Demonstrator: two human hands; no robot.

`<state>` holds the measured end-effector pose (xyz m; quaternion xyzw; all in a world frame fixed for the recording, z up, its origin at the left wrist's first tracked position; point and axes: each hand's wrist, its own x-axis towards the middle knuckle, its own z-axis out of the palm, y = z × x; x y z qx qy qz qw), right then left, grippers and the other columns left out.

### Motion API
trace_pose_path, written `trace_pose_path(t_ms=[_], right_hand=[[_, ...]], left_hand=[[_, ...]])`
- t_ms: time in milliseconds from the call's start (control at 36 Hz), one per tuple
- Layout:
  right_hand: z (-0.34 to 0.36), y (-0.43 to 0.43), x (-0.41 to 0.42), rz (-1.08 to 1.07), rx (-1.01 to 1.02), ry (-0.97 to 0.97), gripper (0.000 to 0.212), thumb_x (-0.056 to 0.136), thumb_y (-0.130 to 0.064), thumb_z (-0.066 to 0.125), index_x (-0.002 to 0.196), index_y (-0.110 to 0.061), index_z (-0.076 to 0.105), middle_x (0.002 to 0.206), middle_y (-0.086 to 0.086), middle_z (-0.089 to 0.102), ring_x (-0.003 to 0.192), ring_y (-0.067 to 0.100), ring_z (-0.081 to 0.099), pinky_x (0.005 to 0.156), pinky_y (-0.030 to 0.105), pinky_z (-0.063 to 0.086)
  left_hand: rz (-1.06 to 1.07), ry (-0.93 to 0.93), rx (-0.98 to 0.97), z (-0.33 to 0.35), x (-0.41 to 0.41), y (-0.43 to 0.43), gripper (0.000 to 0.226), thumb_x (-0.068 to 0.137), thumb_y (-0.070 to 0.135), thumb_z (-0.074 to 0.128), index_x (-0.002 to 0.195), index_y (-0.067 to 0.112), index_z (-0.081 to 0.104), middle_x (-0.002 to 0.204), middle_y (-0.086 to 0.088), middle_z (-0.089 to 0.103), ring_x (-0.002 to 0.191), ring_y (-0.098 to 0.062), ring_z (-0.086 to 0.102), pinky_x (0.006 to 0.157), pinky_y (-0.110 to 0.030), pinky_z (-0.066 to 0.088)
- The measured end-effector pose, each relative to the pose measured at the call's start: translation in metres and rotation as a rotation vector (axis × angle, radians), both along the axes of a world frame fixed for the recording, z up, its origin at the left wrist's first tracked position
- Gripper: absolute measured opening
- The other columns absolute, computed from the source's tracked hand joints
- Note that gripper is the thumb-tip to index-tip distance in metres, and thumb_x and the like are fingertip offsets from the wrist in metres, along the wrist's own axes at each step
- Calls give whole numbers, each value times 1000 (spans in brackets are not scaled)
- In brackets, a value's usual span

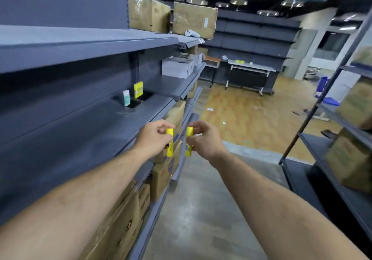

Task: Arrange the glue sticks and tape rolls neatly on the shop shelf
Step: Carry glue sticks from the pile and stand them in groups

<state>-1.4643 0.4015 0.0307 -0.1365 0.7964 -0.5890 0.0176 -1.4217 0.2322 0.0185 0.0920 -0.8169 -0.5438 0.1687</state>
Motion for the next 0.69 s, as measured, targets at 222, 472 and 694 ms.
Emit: trace_pose_path(t_ms=[222, 472, 694], right_hand=[[-10, -5, -104, -19, -8, -16, 33, 78, 7, 71, 94, -21, 66, 77, -4, 63, 65, 17, 62, 67, 48, 59], [-25, -18, -249, 102, -30, -59, 34, 71, 1, 70, 97, -21, 65, 87, 4, 71, 73, 27, 68, 71, 59, 59], [-2, -40, -365, 302, -49, -70, 33, 80, 11, 65, 98, -16, 64, 75, -4, 65, 70, 20, 60, 67, 42, 54]], left_hand=[[-21, -15, -17, -10, -101, -5, 34, 75, 6, 66, 90, 36, 72, 69, 5, 67, 57, -9, 59, 49, -24, 47], [101, -26, -13, -18, -227, -13, 33, 74, 5, 66, 93, 31, 74, 77, 0, 72, 72, -21, 69, 67, -46, 61], [233, -16, -16, 8, -322, -24, 30, 73, 3, 64, 89, 28, 73, 68, -1, 66, 76, -31, 68, 70, -49, 60]])
